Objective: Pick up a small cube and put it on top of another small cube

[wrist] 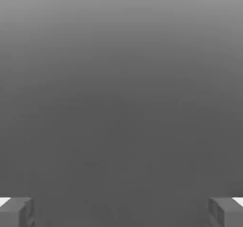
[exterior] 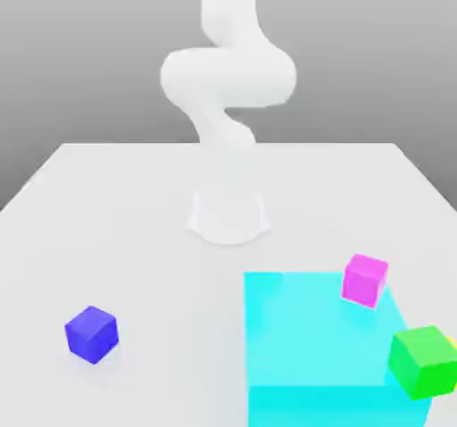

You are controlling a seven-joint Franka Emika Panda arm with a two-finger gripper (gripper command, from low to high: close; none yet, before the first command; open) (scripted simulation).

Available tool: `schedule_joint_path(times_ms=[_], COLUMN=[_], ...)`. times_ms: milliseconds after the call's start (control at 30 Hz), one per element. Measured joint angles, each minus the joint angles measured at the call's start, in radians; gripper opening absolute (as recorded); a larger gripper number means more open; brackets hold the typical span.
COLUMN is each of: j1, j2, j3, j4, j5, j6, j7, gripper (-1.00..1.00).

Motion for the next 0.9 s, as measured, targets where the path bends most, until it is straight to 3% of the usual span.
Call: schedule_joint_path(times_ms=[467,900], j1=[-0.33,-0.531], j2=[0.344,0.66], j3=[0.12,0.122], j4=[-0.147,-0.281], j5=[-0.048,-0.102], j6=[0.186,0.355], j7=[0.621,1.198], gripper=[0.0,0.0])
